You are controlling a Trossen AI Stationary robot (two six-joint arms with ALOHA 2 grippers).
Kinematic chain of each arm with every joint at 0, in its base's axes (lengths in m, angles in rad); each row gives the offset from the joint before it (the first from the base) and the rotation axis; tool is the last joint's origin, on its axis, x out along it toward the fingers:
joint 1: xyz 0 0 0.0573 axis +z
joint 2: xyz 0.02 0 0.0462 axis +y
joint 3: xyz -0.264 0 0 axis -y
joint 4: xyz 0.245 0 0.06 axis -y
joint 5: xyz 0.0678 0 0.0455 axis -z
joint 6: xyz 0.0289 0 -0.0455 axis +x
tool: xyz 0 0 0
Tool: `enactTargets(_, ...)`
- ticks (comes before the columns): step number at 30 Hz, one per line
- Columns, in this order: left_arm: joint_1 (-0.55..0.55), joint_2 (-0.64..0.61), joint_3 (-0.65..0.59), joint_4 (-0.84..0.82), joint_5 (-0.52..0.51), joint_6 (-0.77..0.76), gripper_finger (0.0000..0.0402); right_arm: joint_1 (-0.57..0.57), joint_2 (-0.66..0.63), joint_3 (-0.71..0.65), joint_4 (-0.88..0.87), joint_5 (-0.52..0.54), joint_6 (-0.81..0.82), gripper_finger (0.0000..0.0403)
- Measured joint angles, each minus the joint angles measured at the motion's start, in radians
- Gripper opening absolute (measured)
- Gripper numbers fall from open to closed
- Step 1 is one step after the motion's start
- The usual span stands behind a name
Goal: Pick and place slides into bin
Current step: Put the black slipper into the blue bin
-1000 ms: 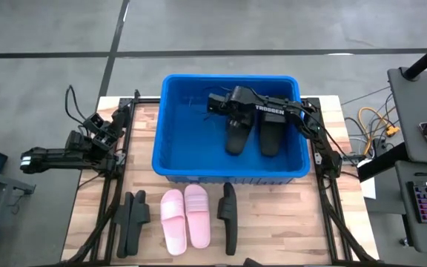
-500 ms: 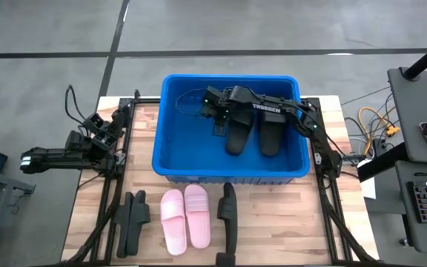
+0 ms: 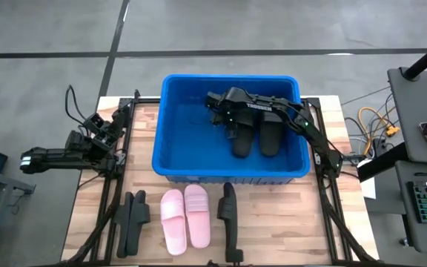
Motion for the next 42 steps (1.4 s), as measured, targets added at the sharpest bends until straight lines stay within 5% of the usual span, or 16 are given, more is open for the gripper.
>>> enactTargets(11, 0.000, 0.001, 0.000, -0.009, 0.000, 0.000, 0.0183, 0.002, -0.005, -0.001, -0.098, -0.016, -0.174, 0.0009)
enactTargets(26, 0.000, 0.002, 0.000, -0.008, -0.001, 0.001, 0.0183, 0.001, -0.008, 0.118, -0.110, -0.037, -0.082, 0.0016)
enactTargets(32, 0.000, 0.002, 0.000, -0.008, 0.000, 0.001, 0.0183, 0.004, -0.008, 0.240, -0.144, -0.103, 0.056, 0.0079)
enactTargets(38, 0.000, 0.001, 0.000, -0.008, 0.000, 0.001, 0.0183, 0.056, -0.103, 0.283, -0.087, -0.489, 0.291, 0.0161)
enactTargets(42, 0.000, 0.001, 0.000, -0.008, 0.007, 0.001, 0.0183, 0.176, -0.215, 0.282, -0.025, -0.421, 0.349, 0.0176)
